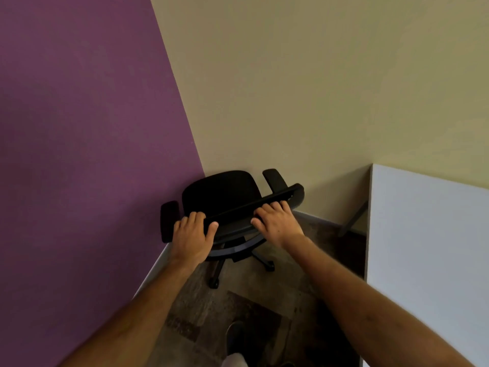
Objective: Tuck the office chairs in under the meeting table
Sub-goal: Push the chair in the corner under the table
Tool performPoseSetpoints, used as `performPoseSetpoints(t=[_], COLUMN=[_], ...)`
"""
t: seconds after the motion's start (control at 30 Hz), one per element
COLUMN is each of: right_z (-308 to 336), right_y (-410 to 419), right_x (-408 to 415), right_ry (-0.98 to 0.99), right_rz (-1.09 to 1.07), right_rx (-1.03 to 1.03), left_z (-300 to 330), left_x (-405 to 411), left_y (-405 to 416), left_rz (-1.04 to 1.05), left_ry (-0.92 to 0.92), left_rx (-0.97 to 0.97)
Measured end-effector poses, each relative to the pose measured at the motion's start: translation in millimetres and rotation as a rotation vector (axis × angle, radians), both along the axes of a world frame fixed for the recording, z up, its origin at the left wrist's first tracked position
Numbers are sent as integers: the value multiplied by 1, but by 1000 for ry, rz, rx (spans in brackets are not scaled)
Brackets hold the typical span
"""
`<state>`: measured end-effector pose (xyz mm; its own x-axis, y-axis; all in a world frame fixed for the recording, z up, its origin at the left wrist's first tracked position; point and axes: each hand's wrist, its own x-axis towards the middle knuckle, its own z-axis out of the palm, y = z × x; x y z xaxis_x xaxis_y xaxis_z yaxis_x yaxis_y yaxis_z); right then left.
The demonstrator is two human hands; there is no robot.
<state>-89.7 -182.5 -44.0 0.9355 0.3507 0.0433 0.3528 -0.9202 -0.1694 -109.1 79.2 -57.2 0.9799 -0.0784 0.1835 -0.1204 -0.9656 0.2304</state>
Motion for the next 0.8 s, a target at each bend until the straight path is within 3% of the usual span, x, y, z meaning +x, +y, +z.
performPoseSetpoints(t=[0.1, 0.27, 0.8], right_z=[2, 2, -1], right_y=[3, 7, 115], right_x=[-43, -113, -290], right_ry=[-16, -32, 14], right_rz=[-22, -90, -460], right_rx=[14, 68, 100], left_z=[-3, -14, -10], left_x=[-28, -82, -163], left_y=[8, 19, 121], left_rz=[-71, -153, -548], left_ry=[-43, -114, -75], left_rx=[50, -28, -75])
